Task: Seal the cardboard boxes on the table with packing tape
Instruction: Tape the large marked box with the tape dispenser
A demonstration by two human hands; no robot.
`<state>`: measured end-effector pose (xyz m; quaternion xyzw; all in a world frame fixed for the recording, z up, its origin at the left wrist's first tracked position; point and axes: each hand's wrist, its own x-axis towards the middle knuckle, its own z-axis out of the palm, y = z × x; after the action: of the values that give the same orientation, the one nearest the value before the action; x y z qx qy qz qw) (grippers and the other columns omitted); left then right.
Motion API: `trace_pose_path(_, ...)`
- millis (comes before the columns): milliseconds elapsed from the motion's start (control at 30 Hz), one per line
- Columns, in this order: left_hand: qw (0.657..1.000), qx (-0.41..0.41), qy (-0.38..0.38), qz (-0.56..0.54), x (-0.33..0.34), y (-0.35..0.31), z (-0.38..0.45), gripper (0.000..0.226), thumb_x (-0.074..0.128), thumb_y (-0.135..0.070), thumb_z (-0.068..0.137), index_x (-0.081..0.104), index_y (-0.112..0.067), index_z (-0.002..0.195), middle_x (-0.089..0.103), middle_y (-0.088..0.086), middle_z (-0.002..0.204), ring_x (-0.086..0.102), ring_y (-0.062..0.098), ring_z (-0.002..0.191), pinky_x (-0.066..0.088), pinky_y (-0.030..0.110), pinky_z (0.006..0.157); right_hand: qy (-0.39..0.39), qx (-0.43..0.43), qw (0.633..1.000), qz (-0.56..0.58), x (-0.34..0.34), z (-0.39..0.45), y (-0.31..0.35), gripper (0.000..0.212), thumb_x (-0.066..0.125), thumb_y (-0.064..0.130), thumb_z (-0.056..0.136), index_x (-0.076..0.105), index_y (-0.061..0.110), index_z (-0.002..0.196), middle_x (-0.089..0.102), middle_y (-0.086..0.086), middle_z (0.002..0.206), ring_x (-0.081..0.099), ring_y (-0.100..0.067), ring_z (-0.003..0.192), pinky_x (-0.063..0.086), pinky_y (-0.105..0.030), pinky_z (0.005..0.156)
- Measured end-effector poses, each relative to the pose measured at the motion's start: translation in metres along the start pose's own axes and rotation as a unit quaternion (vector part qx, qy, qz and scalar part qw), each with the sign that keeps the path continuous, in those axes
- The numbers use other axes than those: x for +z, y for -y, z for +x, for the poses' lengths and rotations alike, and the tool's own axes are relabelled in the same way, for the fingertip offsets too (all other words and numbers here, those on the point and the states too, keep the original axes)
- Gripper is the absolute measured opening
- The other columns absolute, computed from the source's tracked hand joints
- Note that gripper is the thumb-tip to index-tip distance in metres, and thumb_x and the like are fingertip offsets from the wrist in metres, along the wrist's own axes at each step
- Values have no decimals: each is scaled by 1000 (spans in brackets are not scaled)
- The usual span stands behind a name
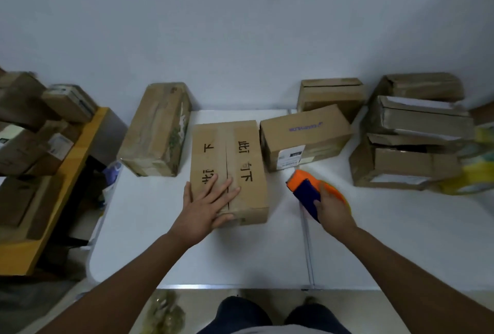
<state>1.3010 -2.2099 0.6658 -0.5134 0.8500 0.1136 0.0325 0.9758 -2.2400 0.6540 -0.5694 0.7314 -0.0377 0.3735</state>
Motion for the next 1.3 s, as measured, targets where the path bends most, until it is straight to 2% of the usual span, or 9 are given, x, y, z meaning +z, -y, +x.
trace_pose_path(67,1000,-11,22,2,-4,2,10,64,9,-75,90,-9,-57,150,-7,-26,162,-16,9,150,-3,68,113,-55,-12,998,0,-19,-25,8,50,38,12,101,31,14,149,55,-12,136,54,-31,115,44,-37,95)
trace_pose_path(167,998,-18,42,-37,-22,-3,29,69,16,-79,88,2,-55,151,-4,-27,162,-14,8,150,-5,66,114,-92,-33,989,115,-34,-38,11,37,45,20,101,48,24,137,63,-6,123,60,-20,101,44,-30,78)
trace_pose_path(267,977,-75,7,-201,-56,-16,48,54,44,-59,98,33,-47,149,25,-23,158,20,5,146,16,46,119,-93,-66,984,140,-58,-44,34,31,48,43,99,54,21,120,65,1,110,62,-14,95,45,-25,69)
trace_pose_path(333,887,-156,-40,-432,-83,-32,56,35,54,-45,99,60,-36,131,56,-14,139,49,7,129,37,34,111,-90,-91,984,128,-71,-58,54,35,48,51,96,54,20,114,65,5,103,63,-11,91,45,-21,67)
trace_pose_path(433,667,-253,25,-700,-115,-53,63,27,53,-35,101,69,-14,104,74,4,105,68,15,97,54,28,85,-97,-123,983,91,-78,-66,75,37,46,57,94,57,23,104,64,9,96,61,-5,82,46,-18,67)
trace_pose_path(567,585,-266,88,-762,-126,-54,58,24,58,-31,99,68,-9,97,74,7,86,69,13,75,57,24,64,-86,-141,985,51,-82,-77,92,31,48,56,94,54,27,100,65,7,100,63,-9,87,51,-22,73)
trace_pose_path(700,556,-266,96,-781,-120,-46,49,21,65,-22,93,67,-7,107,71,11,98,69,14,81,58,23,68,-69,-160,984,43,-82,-83,99,36,50,54,94,59,22,107,64,9,97,63,-10,88,47,-16,68)
trace_pose_path(933,517,-280,64,-806,-105,-46,39,12,60,-10,96,68,-7,87,68,11,86,65,12,68,56,20,55,-45,-178,983,26,-81,-86,112,35,44,54,96,56,25,112,55,17,90,58,-5,80,43,-12,64)
trace_pose_path(1300,557,-295,80,-772,-90,-48,31,8,61,-7,96,65,-9,103,69,12,94,63,13,81,54,19,57,-39,-198,979,-11,-71,-82,107,43,46,62,92,60,25,107,65,9,101,63,-10,89,56,-27,80)
